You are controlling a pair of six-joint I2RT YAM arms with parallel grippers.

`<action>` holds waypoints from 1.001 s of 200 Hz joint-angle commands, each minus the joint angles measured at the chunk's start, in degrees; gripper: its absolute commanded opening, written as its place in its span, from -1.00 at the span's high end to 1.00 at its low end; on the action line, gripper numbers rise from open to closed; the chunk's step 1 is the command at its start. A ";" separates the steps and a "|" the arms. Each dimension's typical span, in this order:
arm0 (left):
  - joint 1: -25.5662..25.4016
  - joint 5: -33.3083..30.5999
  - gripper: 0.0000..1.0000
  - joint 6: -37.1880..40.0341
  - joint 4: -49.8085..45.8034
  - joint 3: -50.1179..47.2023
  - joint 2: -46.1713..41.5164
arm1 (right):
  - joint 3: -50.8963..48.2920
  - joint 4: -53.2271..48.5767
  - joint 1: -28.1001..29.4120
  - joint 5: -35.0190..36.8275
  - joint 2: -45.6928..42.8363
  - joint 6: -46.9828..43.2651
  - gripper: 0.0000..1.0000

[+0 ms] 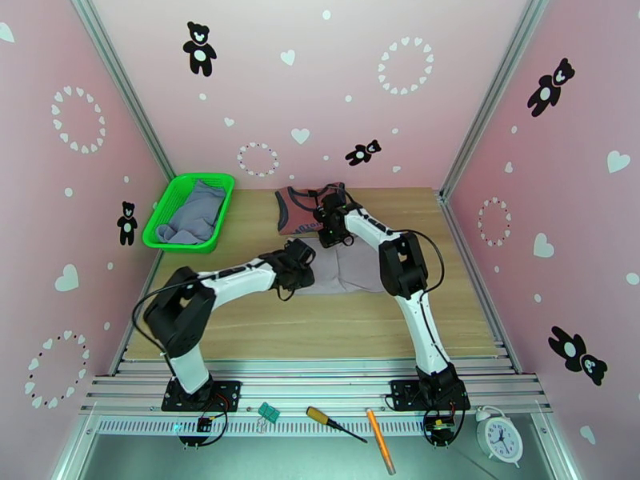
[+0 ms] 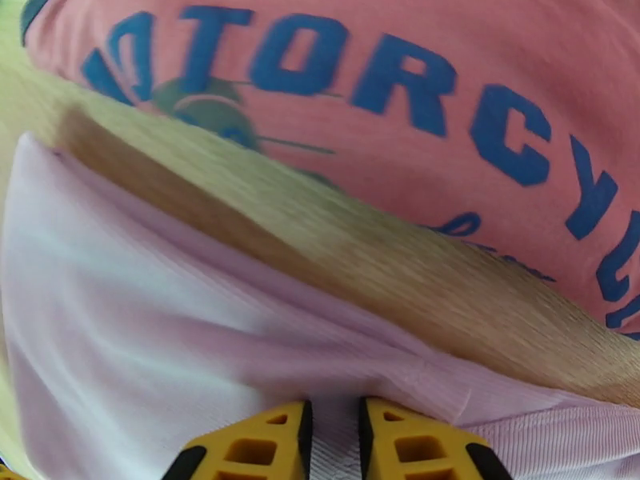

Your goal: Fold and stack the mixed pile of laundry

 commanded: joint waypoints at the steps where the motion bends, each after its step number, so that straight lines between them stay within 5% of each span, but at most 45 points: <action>1: -0.50 0.19 0.31 -1.75 1.62 -1.44 2.84 | -1.92 0.11 -1.00 4.45 0.94 1.83 0.56; 64: 5.80 -3.43 0.31 8.11 -2.42 2.74 10.38 | -29.03 8.14 -1.02 11.67 -12.72 20.30 0.56; 120: 10.94 -2.15 0.31 29.20 -5.35 16.15 16.04 | -53.94 21.89 2.00 12.91 -26.11 45.99 0.52; 154: 12.27 2.26 0.31 37.12 -6.24 22.93 18.57 | -54.35 24.13 7.32 16.60 -25.25 57.66 0.51; 200: 12.42 4.90 0.31 39.56 -5.17 22.19 13.53 | -47.94 17.71 8.90 22.65 -24.79 60.41 0.51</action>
